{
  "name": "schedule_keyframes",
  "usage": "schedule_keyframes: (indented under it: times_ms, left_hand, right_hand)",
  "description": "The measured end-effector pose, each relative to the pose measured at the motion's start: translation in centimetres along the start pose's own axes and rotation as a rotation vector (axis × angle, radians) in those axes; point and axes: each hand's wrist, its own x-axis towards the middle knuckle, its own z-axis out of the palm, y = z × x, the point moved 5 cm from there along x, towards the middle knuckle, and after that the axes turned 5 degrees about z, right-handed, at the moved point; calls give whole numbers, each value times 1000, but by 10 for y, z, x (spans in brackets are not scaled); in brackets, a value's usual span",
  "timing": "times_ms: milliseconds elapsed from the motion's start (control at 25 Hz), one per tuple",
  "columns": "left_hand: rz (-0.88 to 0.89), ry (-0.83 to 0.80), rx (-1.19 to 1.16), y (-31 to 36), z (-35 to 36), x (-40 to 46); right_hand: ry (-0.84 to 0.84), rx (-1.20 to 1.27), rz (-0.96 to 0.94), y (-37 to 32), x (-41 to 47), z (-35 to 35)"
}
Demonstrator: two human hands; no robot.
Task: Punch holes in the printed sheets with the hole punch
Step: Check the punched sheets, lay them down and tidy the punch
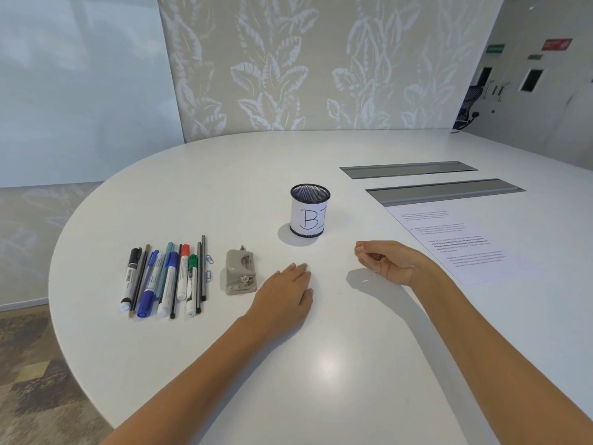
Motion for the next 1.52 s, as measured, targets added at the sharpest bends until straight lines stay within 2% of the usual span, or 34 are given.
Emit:
schedule_keyframes:
  times_ms: [200,360,440,600,720,880,1120,1240,1360,1520]
  left_hand:
    - [-228,-58,59,-15,12,41]
    - [-268,-45,96,-23,16,55]
    - [-262,-35,122,-25,18,57]
    - [-254,-19,149,-27,21,57]
    - [-257,-21,135,-28,22,58]
    - [-255,-11,134,-29,22,59]
    - [-260,-12,107,-29,21,59]
    - [-260,-12,95,-29,21,58]
    - [-257,-12,92,-29,21,58]
    - [-256,-12,81,-28,20,59]
  right_hand:
    - [-89,-97,-106,-67,15,38]
    - [-30,-345,-247,-125,31,76]
    - [6,-537,-318,-138,42,96]
    - [204,-1119,-477,-144,66,122]
    - [207,-1296,-520,-144,77,134]
    - [198,-1269,-479,-146,89,134]
    - [244,-1006,-731,-146,61,117]
    - [212,-1009,-759,-118,41,97]
    - [192,-1054,-675,-77,24,67]
    - [91,-1029,-438,-12,4,32]
